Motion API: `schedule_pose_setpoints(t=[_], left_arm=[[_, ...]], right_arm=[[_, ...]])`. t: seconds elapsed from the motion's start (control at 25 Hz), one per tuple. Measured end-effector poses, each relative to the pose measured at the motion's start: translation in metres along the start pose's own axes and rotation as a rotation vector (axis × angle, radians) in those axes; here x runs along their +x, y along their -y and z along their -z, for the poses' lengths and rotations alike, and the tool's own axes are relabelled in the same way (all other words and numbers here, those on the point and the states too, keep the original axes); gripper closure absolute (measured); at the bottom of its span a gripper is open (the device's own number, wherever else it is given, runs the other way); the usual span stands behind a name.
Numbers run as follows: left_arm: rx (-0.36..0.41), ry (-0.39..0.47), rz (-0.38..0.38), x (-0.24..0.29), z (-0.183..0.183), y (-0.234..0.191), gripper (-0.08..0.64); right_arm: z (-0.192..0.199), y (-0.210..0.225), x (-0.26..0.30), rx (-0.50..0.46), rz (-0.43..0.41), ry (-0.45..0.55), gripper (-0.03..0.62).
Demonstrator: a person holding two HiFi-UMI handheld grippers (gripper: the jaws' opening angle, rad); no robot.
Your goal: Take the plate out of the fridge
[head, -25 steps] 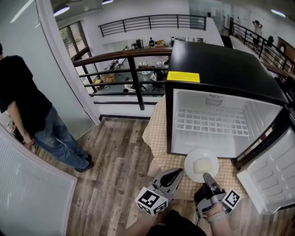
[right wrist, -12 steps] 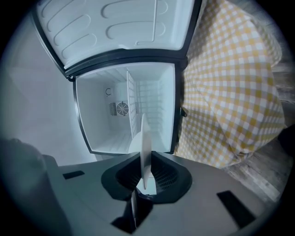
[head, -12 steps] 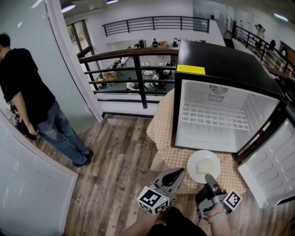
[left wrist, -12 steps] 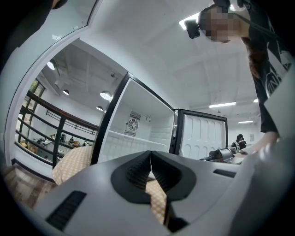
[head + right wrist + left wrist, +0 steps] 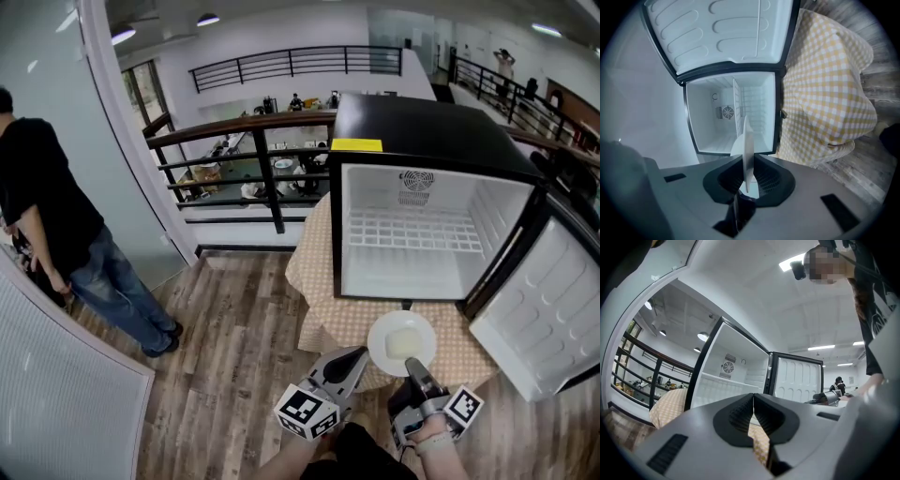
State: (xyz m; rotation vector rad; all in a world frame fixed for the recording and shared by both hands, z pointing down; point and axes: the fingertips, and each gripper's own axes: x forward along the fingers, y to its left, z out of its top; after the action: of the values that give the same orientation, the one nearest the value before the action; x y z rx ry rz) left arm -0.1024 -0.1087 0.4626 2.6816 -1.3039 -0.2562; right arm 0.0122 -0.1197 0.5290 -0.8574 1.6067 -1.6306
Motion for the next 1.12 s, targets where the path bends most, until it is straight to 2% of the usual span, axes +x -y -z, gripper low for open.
schedule_pose_setpoints(t=[0.8, 1.12], left_arm=[[0.002, 0.007, 0.048, -0.042, 0.003, 0.069, 0.549], [0.028, 0.022, 0.009, -0.050, -0.009, 0.076, 0.549]], right_arm=[[0.011, -0.012, -0.070, -0.009, -0.007, 0.067, 0.534], [0.011, -0.022, -0.078, 0.012, -0.024, 0.044, 0.534]])
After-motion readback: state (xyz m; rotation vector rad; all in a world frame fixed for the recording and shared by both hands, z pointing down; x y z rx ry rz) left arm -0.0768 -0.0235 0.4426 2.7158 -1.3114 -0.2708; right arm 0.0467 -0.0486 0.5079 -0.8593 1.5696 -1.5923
